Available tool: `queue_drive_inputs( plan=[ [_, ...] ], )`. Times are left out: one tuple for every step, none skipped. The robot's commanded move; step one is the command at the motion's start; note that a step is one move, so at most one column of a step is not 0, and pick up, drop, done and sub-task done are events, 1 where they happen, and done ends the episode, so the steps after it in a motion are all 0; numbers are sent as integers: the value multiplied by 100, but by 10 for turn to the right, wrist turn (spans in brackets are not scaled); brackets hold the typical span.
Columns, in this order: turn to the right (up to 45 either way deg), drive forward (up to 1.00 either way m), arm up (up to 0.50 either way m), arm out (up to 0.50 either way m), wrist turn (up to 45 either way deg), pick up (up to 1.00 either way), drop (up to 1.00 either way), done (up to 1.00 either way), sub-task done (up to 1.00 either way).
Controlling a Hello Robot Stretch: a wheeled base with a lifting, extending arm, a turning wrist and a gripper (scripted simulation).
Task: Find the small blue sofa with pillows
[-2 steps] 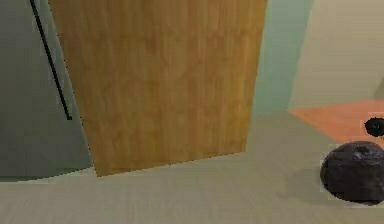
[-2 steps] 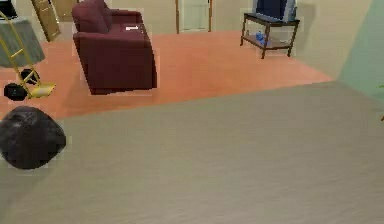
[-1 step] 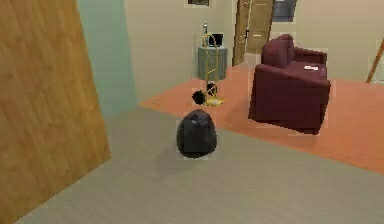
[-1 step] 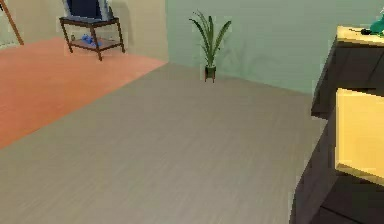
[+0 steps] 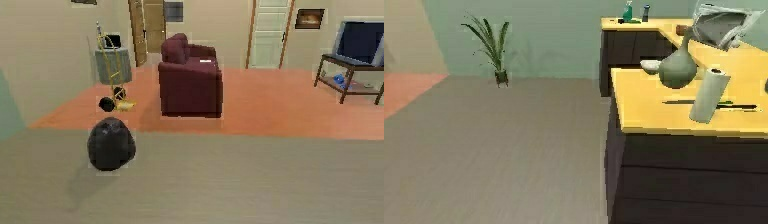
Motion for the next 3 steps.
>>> queue_drive_inputs(
  plan=[
    [0,100,0,0,0,0,0,0,0],
    [0,100,0,0,0,0,0,0,0],
    [0,20,0,0,0,0,0,0,0]
  ],
)
